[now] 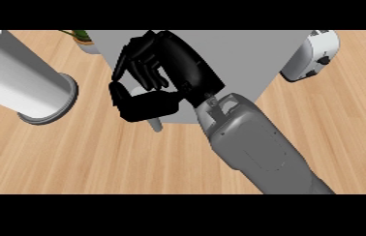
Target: Pick up the wine, place it into the cabinet and close the cabinet
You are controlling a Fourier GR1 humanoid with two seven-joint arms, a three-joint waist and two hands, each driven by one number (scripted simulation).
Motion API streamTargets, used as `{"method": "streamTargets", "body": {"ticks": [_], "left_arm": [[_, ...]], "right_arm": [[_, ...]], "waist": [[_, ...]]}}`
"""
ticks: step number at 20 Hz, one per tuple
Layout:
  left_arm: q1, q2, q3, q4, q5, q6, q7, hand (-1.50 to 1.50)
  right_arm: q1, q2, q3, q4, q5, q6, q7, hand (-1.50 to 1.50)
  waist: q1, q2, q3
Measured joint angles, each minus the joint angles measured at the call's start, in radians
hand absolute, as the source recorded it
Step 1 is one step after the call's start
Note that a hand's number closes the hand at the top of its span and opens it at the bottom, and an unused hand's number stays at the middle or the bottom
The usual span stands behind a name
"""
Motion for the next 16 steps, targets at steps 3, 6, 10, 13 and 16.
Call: {"method": "streamTargets", "body": {"ticks": [3, 6, 10, 13, 16], "left_arm": [[-0.045, -0.011, -0.032, 0.005, -0.022, 0.021, 0.030, -1.50], [-0.088, -0.030, -0.082, -0.008, -0.051, 0.070, 0.060, -1.50], [-0.146, -0.051, -0.124, 0.011, -0.082, 0.105, 0.075, -1.50], [-0.189, -0.068, -0.148, 0.022, -0.098, 0.136, 0.085, -1.50], [-0.220, -0.079, -0.172, 0.028, -0.114, 0.160, 0.098, -1.50]], "right_arm": [[-0.013, -0.004, -0.023, 0.046, -0.021, 0.045, -0.043, 1.50], [-0.021, -0.007, -0.029, 0.080, -0.021, 0.073, -0.084, 1.50], [-0.025, -0.024, -0.036, 0.111, -0.027, 0.116, -0.150, 1.50], [-0.025, -0.034, -0.039, 0.119, -0.037, 0.143, -0.182, 1.50], [-0.023, -0.043, -0.039, 0.129, -0.033, 0.158, -0.217, 1.50]], "waist": [[-0.002, -0.008, -0.001], [-0.004, -0.016, -0.001], [-0.002, -0.021, -0.006], [-0.003, -0.022, -0.011], [0.000, -0.025, -0.012]]}}
